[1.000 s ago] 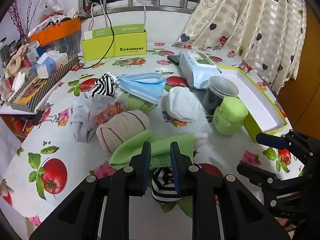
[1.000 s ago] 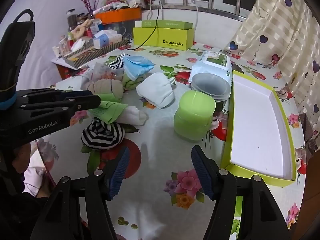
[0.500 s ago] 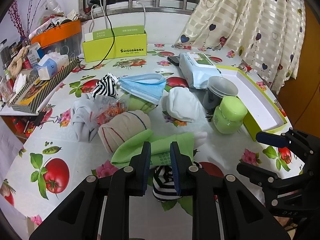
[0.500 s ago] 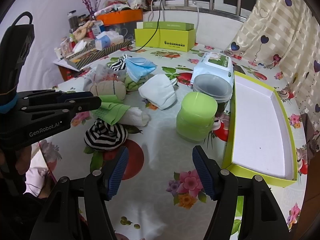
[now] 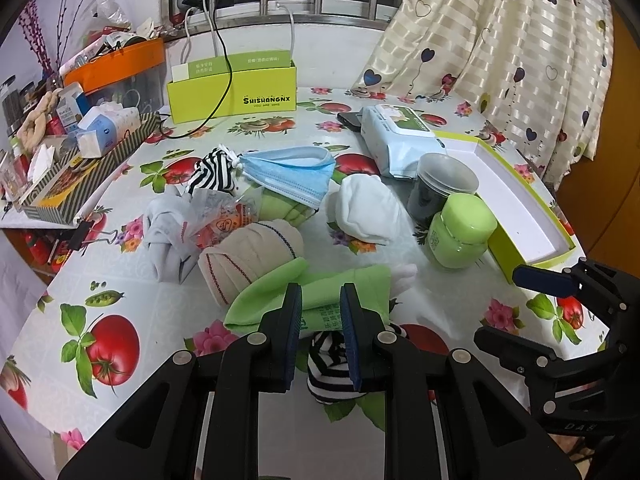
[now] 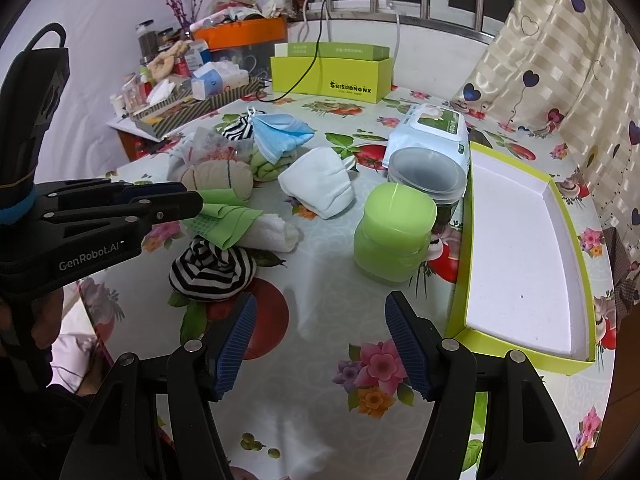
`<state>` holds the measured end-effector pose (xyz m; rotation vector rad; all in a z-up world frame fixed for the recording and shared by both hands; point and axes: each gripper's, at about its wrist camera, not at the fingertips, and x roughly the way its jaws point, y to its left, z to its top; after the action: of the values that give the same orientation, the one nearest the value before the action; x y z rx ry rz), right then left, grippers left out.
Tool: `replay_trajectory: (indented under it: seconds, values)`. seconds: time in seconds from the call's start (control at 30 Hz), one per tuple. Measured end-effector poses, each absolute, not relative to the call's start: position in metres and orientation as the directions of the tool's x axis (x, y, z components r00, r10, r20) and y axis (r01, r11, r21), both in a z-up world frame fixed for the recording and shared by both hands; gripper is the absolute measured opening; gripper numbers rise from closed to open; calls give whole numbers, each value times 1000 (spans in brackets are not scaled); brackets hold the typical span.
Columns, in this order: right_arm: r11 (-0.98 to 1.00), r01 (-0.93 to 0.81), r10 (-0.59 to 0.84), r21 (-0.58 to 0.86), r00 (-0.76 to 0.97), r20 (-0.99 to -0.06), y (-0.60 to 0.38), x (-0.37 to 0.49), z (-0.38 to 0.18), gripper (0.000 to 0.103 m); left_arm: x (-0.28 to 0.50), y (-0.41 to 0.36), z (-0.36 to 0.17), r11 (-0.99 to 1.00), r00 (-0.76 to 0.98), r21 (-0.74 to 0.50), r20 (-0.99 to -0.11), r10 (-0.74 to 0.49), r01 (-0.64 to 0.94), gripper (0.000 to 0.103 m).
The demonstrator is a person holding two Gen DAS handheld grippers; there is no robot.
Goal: Organize soft objects
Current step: 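Move both tools toward the green cloth and striped sock ball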
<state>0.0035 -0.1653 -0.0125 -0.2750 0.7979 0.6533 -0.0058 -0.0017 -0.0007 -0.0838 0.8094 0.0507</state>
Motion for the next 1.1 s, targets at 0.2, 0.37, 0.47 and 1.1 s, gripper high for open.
replay_trajectory:
  seconds: [0.2, 0.37, 0.47, 1.1]
  values:
    - [772, -636, 438, 13, 517, -735, -165, 4, -13, 67, -6, -1, -1, 995, 688, -55, -726, 14, -78, 21]
    - [771, -636, 440, 15, 517, -734, -165, 5, -13, 67, -6, -1, -1, 995, 689, -55, -724, 16, -80, 21]
    - [771, -637, 442, 17, 516, -733, -166, 5, -12, 67, -6, 0, -2, 995, 692, -58, -722, 15, -82, 21]
    - [771, -636, 443, 18, 517, -732, -165, 6, -12, 67, -4, 4, -1, 993, 692, -95, -722, -18, -74, 21]
